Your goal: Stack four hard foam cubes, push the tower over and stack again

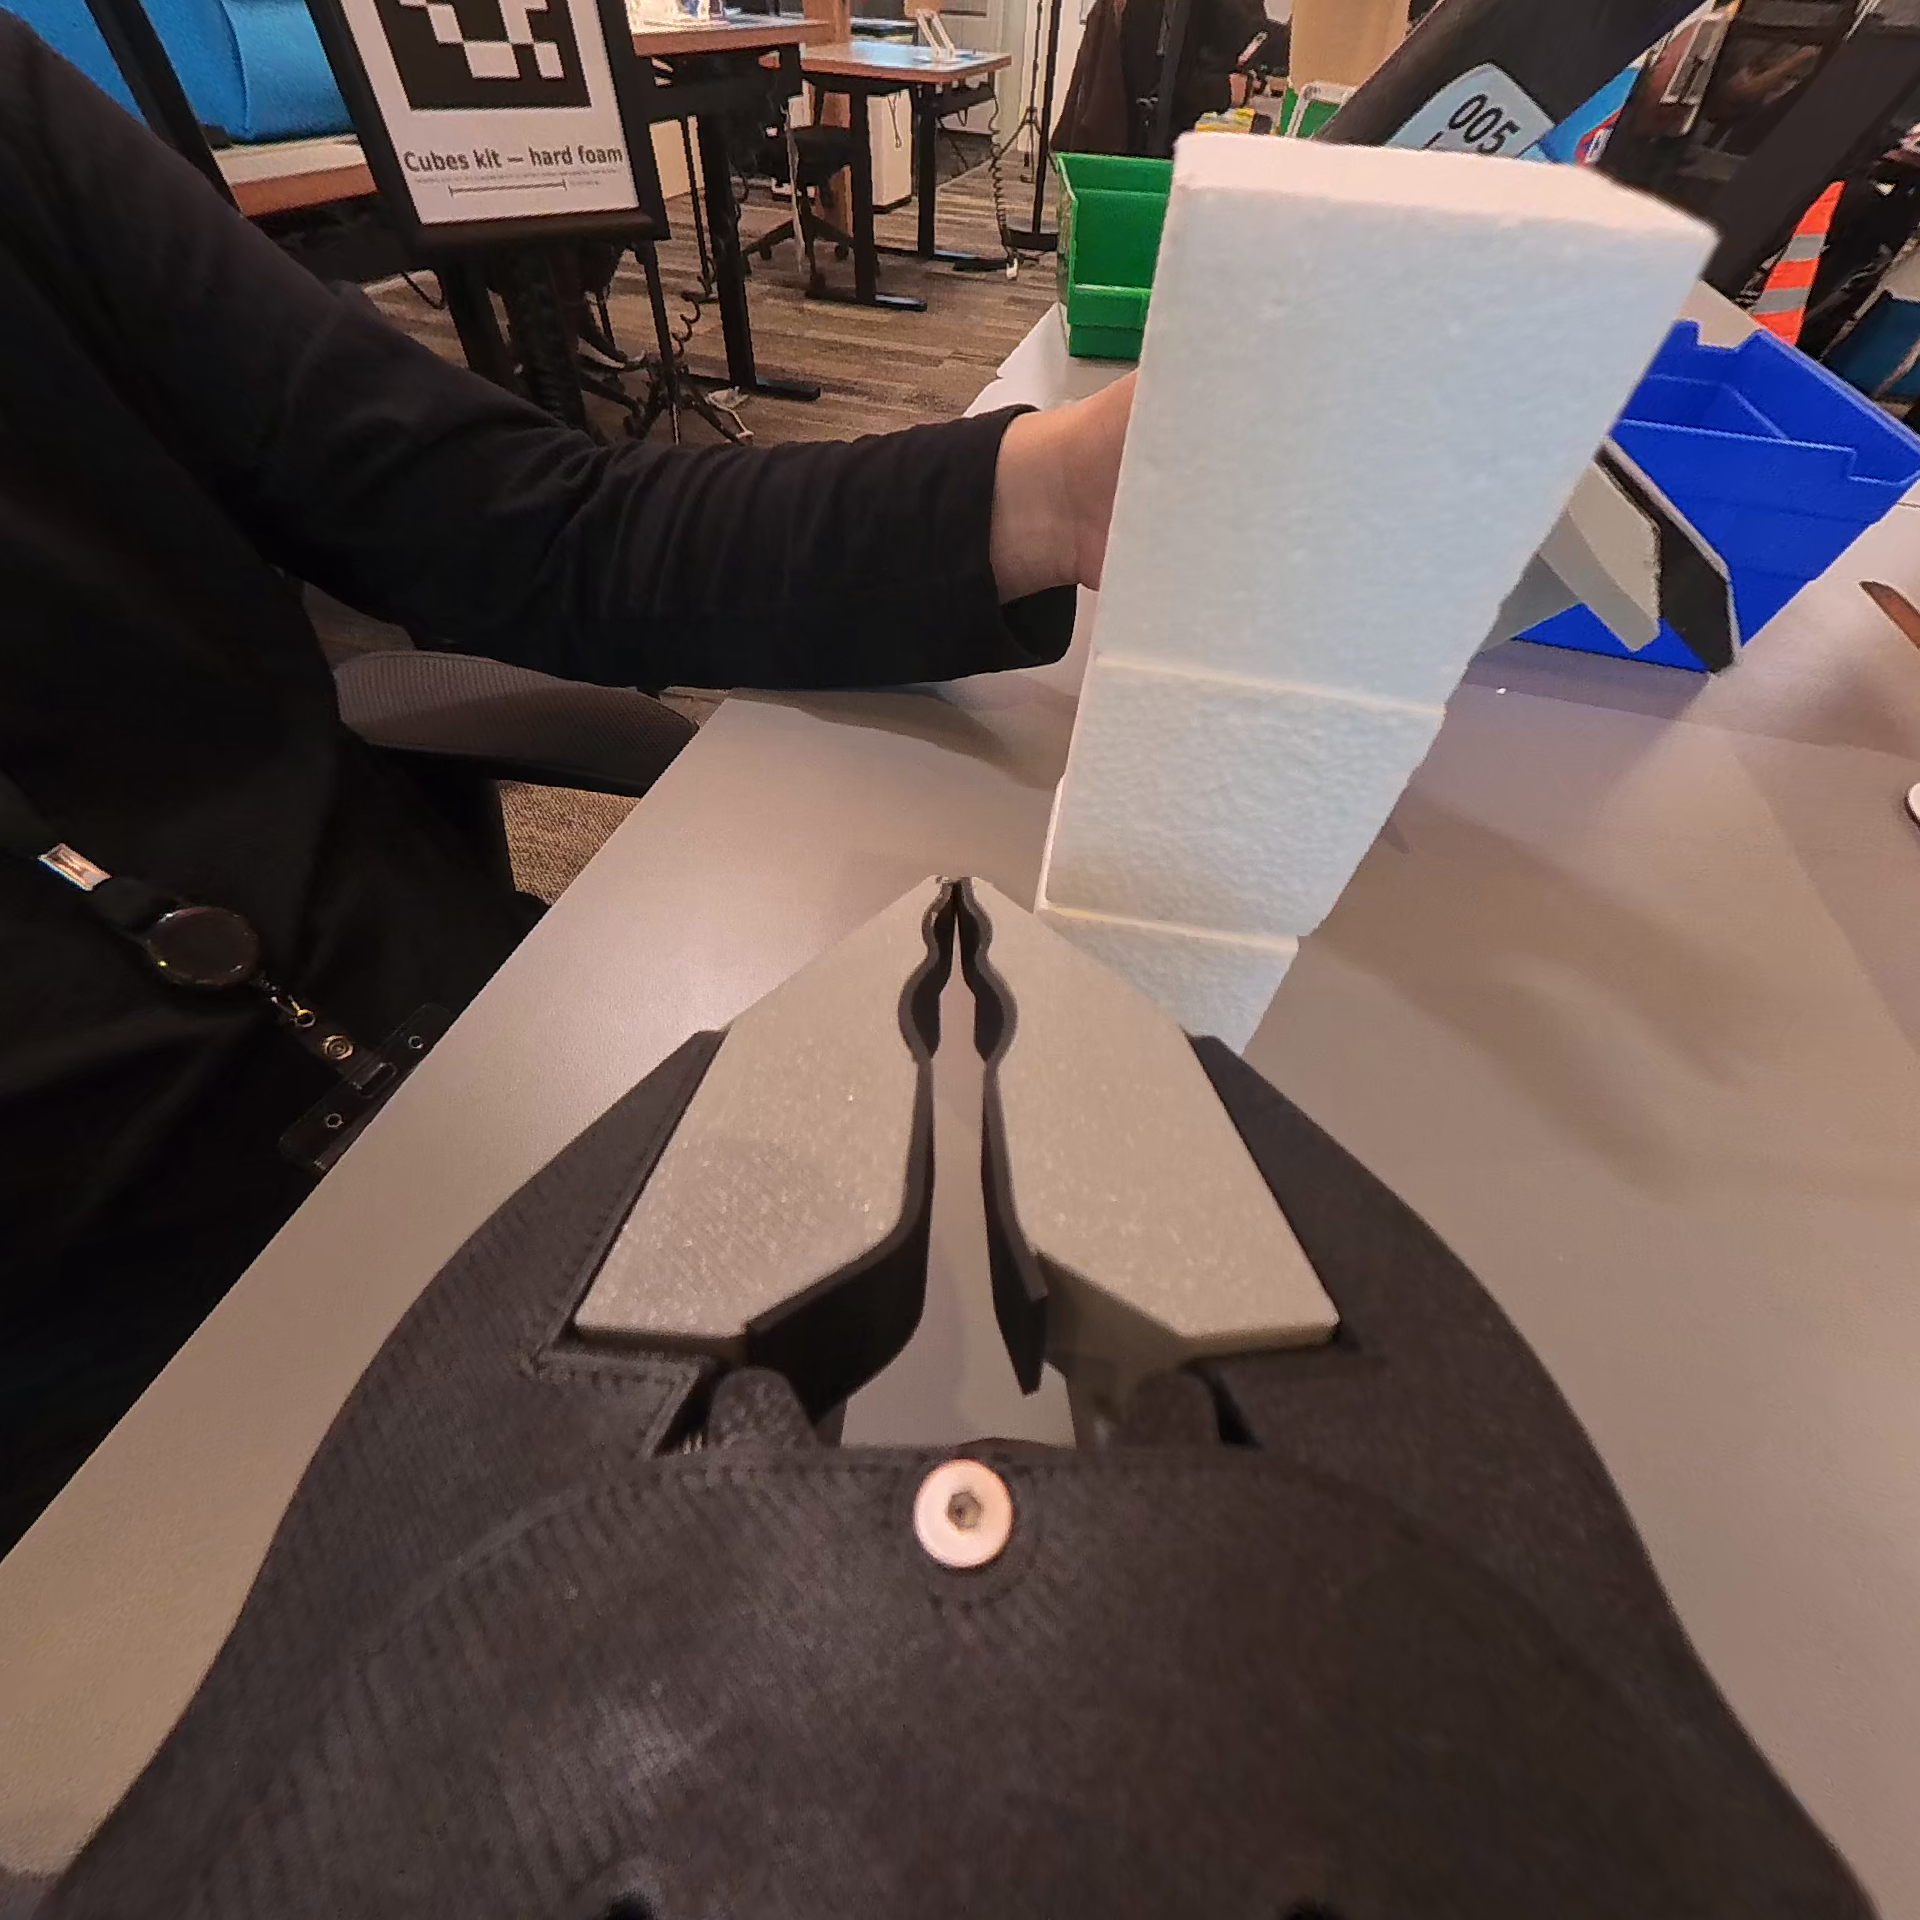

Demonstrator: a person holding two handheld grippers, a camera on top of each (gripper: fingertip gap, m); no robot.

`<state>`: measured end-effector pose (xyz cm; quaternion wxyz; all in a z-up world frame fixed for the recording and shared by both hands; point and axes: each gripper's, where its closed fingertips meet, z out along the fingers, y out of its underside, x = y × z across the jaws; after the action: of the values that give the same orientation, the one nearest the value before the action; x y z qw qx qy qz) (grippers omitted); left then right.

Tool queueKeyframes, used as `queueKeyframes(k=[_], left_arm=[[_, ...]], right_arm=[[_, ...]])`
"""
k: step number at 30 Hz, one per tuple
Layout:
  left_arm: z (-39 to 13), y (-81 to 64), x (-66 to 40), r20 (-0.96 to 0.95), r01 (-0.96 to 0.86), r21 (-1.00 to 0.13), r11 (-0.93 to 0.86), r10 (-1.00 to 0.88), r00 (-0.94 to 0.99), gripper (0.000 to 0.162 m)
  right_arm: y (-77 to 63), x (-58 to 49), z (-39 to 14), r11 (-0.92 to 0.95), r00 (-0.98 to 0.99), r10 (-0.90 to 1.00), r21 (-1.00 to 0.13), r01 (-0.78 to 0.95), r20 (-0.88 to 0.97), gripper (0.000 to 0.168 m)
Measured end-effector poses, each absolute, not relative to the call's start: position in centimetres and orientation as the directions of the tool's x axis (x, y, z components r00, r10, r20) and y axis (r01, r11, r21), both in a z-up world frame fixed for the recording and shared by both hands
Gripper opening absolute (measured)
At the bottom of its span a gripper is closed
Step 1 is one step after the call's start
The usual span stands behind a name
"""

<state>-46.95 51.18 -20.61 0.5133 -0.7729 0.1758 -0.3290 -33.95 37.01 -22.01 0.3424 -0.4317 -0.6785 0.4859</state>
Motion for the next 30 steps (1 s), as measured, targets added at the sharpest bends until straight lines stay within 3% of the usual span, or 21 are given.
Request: queueKeyframes(k=[21, 30], left_arm=[[-20.9, 51.1, -46.7, 0.285, 0.016, -0.913, -0.407, -0.611, 0.738, 0.05], [-19.8, 51.5, -50.1, 0.318, 0.096, -0.914, -0.395, -0.548, 0.774, 0.05]], right_arm=[[39.4, -37.1, -20.7, 0.212, -0.318, 0.94, -0.939, 0.271, 0.12, 0.0], [40.1, -39.8, -20.0, 0.219, -0.297, 0.945, -0.941, 0.258, 0.139, 0.0]])
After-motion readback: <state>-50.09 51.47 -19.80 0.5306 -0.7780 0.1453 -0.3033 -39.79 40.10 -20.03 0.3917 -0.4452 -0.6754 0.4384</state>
